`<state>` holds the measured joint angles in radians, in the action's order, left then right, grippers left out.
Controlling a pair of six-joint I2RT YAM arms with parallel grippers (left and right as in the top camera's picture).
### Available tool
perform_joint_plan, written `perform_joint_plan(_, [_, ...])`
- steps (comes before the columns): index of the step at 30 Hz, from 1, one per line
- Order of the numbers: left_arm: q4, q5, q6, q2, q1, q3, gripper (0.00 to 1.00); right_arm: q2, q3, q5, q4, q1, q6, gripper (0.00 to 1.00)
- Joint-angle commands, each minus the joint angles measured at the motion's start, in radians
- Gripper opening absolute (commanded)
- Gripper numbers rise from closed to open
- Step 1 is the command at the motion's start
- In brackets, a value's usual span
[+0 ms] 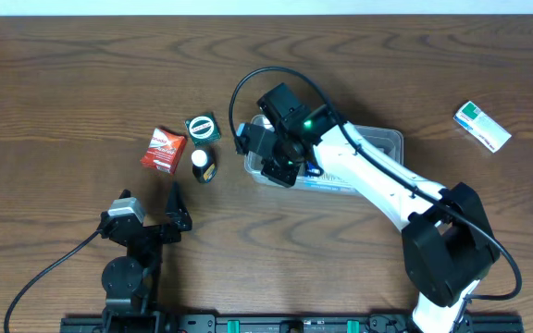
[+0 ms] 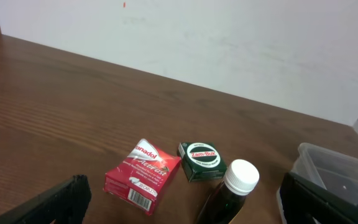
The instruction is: Pack container
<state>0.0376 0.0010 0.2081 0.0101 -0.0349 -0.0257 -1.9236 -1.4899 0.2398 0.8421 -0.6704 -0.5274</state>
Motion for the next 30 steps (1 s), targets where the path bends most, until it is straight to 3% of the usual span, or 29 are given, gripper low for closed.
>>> perform_joint_plan(1, [0.036,-0.008,-0.013,-0.006,-0.002,0.022,0.98,-0.009,0.004,0.02,0.018,-0.011,-0.051,0.01])
perform_joint_plan(26, [0.035,-0.008,-0.013,-0.006,-0.002,0.022,0.98,-0.008,0.0,0.1,0.093,-0.009,-0.104,0.02])
perform_joint_plan(30, [0.036,-0.008,-0.013,-0.006,-0.002,0.022,0.98,-0.001,-0.056,0.074,0.118,0.012,-0.045,0.21])
